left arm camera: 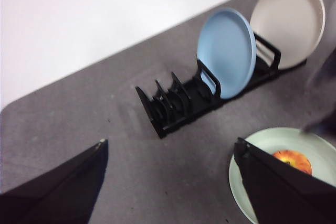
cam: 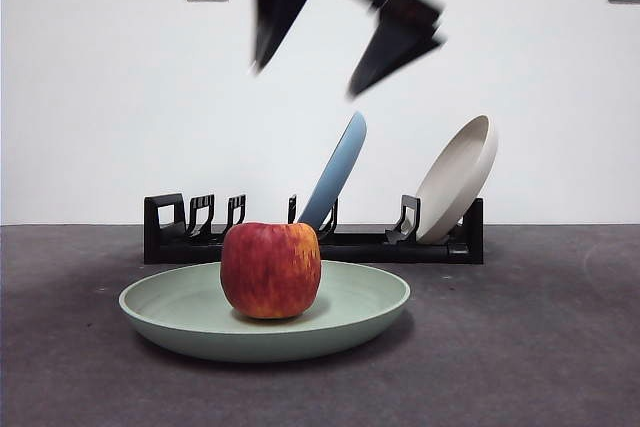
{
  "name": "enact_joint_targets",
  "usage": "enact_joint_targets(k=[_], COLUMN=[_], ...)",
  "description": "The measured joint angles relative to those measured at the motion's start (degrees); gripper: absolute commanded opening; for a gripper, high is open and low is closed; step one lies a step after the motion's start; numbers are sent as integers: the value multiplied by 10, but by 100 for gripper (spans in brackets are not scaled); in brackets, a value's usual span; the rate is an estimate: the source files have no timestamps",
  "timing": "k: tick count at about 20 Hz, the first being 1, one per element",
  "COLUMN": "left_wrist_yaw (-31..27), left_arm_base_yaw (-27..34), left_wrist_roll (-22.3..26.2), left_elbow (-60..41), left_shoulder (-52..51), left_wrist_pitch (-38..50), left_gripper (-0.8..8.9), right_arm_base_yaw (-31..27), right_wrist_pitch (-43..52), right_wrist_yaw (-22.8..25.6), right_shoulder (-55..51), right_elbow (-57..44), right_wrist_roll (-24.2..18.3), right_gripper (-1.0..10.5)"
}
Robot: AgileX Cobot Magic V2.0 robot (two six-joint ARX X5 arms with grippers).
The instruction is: Take the green plate from the plate rack,put the plate on the table,take the apple from the table,put the apple in the plate
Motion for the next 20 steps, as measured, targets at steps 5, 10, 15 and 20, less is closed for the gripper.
enact_joint_targets(k=[5,10,15,20], left_wrist_yaw=[31,89,145,153], left_arm_base_yaw=[0,39,103,116], left_wrist_roll=[15,21,15,-9], left_elbow=[0,-11,-153,-287], left_shoulder=[38,47,-16,-83], left_wrist_pitch=[1,26,113,176], left_gripper=[-8,-8,-8,-4], right_arm_base_yaw=[-50,-106,-143,-150], right_wrist_pitch=[-57,-35,67,83], right_wrist_yaw=[2,-2,-2,-1], right_shoulder=[-84,-131,-217,-259], right_elbow=[0,-39,-224,-297], right_wrist_roll=[-35,-42,-30,-22], right_gripper=[-9,-11,-11,2])
